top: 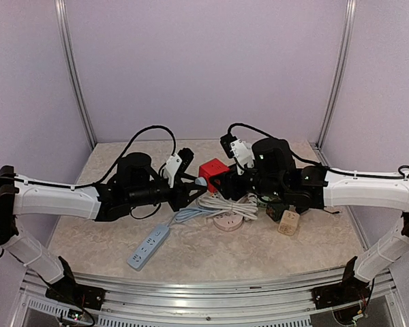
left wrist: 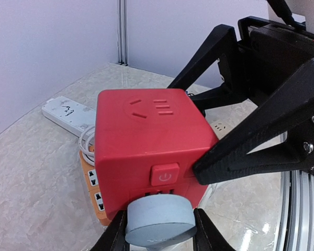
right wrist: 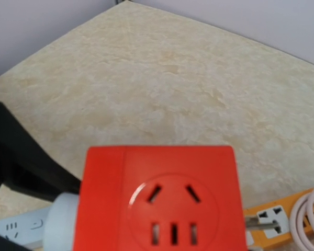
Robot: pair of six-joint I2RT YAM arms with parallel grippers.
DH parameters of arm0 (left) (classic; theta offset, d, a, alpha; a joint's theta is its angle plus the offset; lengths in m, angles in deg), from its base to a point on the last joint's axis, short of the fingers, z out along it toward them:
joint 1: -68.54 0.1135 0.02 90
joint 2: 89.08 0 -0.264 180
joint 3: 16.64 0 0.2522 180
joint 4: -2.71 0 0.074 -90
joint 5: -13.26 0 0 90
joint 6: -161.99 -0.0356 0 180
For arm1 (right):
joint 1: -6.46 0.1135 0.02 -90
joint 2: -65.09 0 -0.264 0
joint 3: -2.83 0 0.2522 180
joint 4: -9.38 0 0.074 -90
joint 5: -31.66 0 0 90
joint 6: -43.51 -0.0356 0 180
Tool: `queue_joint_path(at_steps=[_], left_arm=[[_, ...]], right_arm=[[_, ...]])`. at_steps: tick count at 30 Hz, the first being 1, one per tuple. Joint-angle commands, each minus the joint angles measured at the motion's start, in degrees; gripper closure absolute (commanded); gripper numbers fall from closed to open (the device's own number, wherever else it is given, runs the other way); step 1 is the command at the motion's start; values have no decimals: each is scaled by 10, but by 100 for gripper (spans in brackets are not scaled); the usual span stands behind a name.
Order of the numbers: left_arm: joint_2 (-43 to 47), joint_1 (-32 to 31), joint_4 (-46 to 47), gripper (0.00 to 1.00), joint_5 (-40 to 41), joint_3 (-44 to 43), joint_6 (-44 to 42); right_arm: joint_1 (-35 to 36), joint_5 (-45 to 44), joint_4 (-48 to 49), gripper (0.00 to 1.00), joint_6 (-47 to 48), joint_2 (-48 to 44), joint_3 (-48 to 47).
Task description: Pull the plug off the socket
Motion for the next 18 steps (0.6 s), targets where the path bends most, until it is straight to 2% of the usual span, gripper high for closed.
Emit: queue_joint_path(at_steps=[1,6,9,13,18], left_arm=[[13,30,-27,99,-63,-3,36],[14,40,-16,100,-82,8,50],[15,41,-13,100,-78,11,49],[16,34,-13,100,-51,11,39],[16,5,-14,100,24,7,23]], right_arm=[[-8,63,74,100,37,-36,1],[-8,86,78,100,51,-36,2],[-8,67,72,100,50,-35,-1],[-8,21,55,100,34,-30,-10],[-8,-63,18,100,8,-19,-28]])
